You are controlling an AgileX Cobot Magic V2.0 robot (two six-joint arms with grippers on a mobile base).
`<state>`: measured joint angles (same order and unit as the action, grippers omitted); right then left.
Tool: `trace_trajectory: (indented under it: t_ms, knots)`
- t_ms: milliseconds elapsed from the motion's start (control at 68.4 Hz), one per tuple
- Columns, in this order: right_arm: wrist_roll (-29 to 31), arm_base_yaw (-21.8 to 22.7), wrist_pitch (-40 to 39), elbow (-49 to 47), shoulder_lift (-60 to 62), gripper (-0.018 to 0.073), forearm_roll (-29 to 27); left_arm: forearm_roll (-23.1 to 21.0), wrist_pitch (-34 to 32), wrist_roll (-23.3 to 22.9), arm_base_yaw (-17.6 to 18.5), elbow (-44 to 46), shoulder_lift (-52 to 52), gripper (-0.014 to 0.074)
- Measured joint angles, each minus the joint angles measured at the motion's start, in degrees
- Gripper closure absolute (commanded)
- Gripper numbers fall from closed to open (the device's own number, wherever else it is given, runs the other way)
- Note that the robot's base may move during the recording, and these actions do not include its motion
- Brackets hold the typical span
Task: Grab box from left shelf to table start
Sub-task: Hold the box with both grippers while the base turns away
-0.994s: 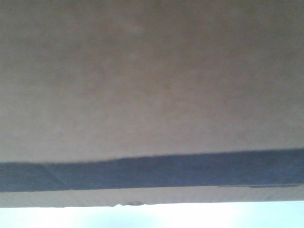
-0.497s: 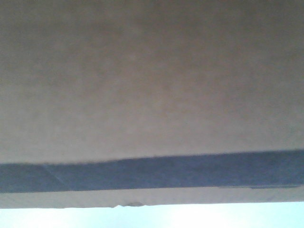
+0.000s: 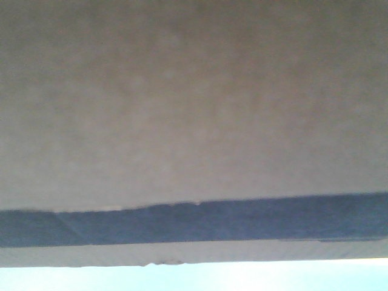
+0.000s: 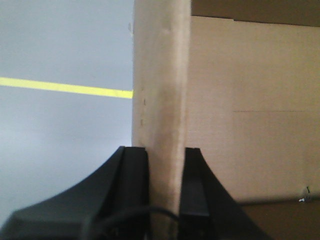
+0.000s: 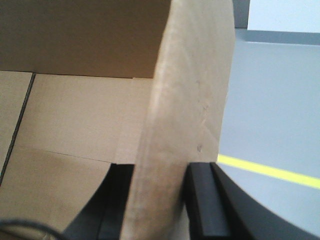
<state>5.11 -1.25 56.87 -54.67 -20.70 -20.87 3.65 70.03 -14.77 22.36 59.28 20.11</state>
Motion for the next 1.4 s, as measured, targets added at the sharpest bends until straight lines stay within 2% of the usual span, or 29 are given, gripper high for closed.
trace_trajectory:
  t_ms: [1403]
  knots:
    - [0.0, 0.0, 0.0, 0.0, 0.0, 0.0496, -0.1, 0.0, 0.0, -0.1, 0.0, 0.0, 0.0, 0.0687]
